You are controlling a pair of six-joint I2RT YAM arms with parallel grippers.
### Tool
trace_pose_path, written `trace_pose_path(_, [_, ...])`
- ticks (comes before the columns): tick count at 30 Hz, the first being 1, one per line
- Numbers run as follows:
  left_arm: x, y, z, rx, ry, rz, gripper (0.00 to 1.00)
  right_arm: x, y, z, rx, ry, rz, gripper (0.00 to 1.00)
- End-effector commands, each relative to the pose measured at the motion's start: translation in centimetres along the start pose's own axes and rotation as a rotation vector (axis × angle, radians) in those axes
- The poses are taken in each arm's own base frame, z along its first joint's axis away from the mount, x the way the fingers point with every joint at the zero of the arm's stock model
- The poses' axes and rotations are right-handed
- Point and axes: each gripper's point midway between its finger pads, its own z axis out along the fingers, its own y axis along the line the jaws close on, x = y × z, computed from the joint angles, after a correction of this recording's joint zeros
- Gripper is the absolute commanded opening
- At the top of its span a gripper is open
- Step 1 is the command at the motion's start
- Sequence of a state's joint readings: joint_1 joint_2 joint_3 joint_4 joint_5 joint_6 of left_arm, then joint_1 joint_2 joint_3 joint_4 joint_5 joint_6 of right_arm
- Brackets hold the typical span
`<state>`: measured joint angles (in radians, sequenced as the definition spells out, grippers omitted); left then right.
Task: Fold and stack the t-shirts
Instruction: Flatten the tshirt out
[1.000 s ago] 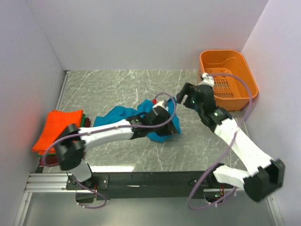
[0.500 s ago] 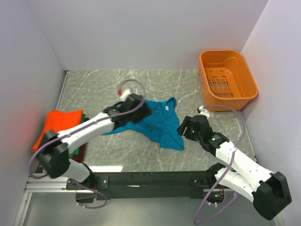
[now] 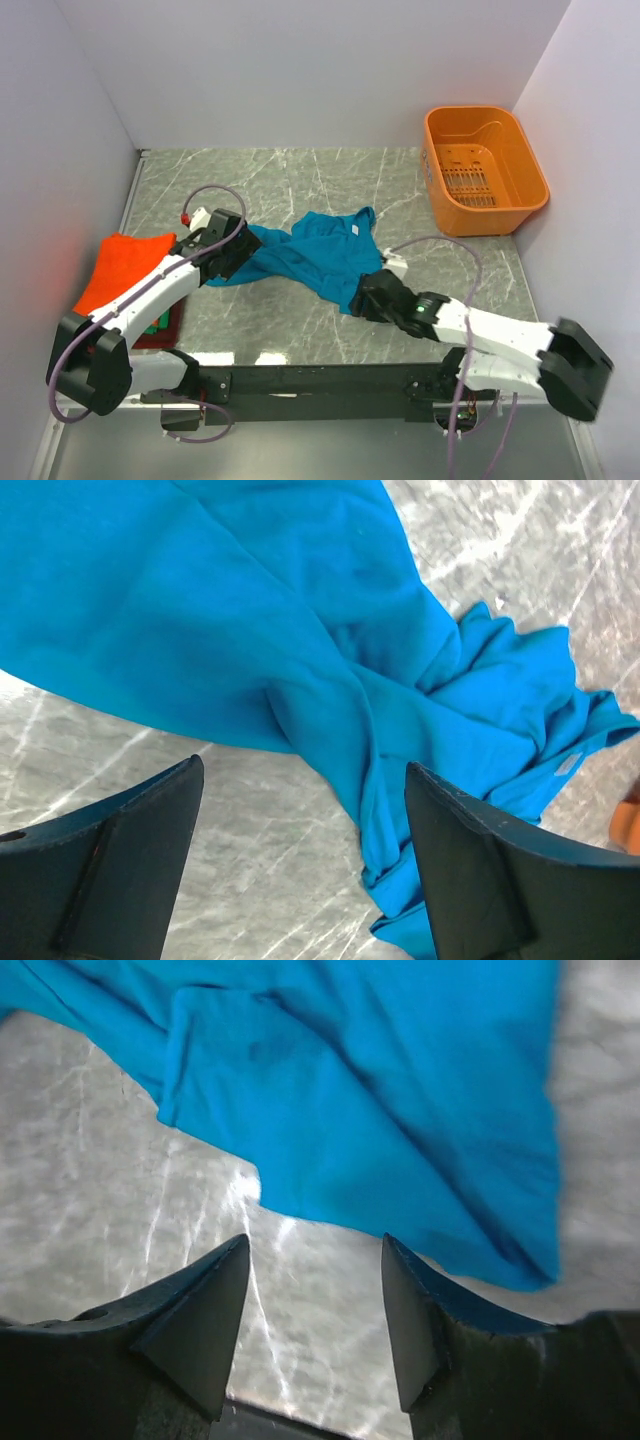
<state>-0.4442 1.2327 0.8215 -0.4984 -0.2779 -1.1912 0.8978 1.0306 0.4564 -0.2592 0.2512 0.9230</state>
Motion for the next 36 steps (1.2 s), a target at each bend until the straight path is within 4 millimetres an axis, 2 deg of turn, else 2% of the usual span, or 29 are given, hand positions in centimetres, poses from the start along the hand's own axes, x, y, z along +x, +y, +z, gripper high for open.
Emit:
trace_pose_path(1, [-1.4, 0.0, -0.6, -0.001, -0.038, -0.011, 0.86, -2.7, 3.6, 1.0, 0.010, -0.098, -0.053, 0.61])
trace_pose_path(2, [-1.8, 0.3, -0.5, -0.018, -0.053, -0.022, 0.86, -2.6, 3.6, 1.5, 0.031, -0.091, -0.070, 0.61])
trace_pose_path(3, [-2.4, 0.7, -0.4, -0.040, -0.079, -0.029, 0.86, -3.2, 4.5, 1.6, 0.033, -0.102, -0.077, 0.61])
trace_pose_path(6, [-3.1, 0.9, -0.2, -0.060, -0.097, -0.071, 0.86, -2.3, 5.0, 3.3, 0.075, -0.066, -0.153, 0.62])
trace_pose_path(9, [-3.5, 0.9, 0.2, -0.063, -0.095, -0.085, 0.86, -2.1, 6.5, 3.5, 0.071, -0.065, -0.194, 0.62])
trace_pose_path(10, [-3.7, 0.8, 0.2, -0.064, -0.097, -0.088, 0.86, -1.7, 5.7, 4.2, 0.122, -0.059, -0.221, 0.62])
trace_pose_path(12, [-3.8, 1.0, 0.4, -0.072, -0.097, -0.090, 0.86, -1.5, 5.5, 4.5, 0.159, -0.055, -0.237, 0.62])
trace_pose_path(14, [-4.1, 0.8, 0.3, -0.070, -0.103, -0.091, 0.86, -1.0, 3.9, 4.7, 0.226, -0.049, -0.259, 0.62])
trace_pose_path(20, [-4.8, 0.9, 0.4, -0.064, -0.111, -0.097, 0.85, 0.9, 2.1, 5.5, 0.272, 0.003, -0.289, 0.62])
trace_pose_path(22, [-4.8, 0.7, 0.4, -0.061, -0.110, -0.096, 0.85, 1.3, 1.6, 5.9, 0.294, 0.018, -0.300, 0.58])
trace_pose_path(25, [-5.0, 0.7, 0.2, -0.059, -0.116, -0.094, 0.85, 1.4, 1.3, 5.6, 0.296, 0.020, -0.303, 0.33])
trace_pose_path(26, [-5.1, 0.8, 0.1, -0.059, -0.118, -0.094, 0.85, 1.4, 0.9, 5.4, 0.306, 0.019, -0.304, 0.19])
trace_pose_path(29, [-4.9, 1.1, 0.2, -0.062, -0.114, -0.091, 0.85, 0.8, -0.5, 3.7, 0.358, 0.008, -0.309, 0.00])
trace_pose_path(30, [-4.8, 1.1, 0.2, -0.060, -0.113, -0.090, 0.85, -0.2, -0.2, 2.6, 0.337, -0.024, -0.282, 0.00])
trace_pose_path(32, [-4.7, 1.4, 0.3, -0.065, -0.112, -0.087, 0.85, -0.9, -1.3, 0.7, 0.361, -0.041, -0.274, 0.00])
trace_pose_path(33, [-4.5, 1.6, 0.4, -0.068, -0.107, -0.086, 0.85, -1.9, -1.5, -1.2, 0.351, -0.068, -0.241, 0.00])
trace_pose_path(35, [-4.3, 1.7, 0.5, -0.065, -0.101, -0.086, 0.84, -3.6, -1.8, -3.1, 0.346, -0.125, -0.198, 0.00])
trace_pose_path(36, [-4.2, 1.7, 0.6, -0.066, -0.096, -0.088, 0.84, -4.5, -2.0, -4.8, 0.322, -0.151, -0.166, 0.00])
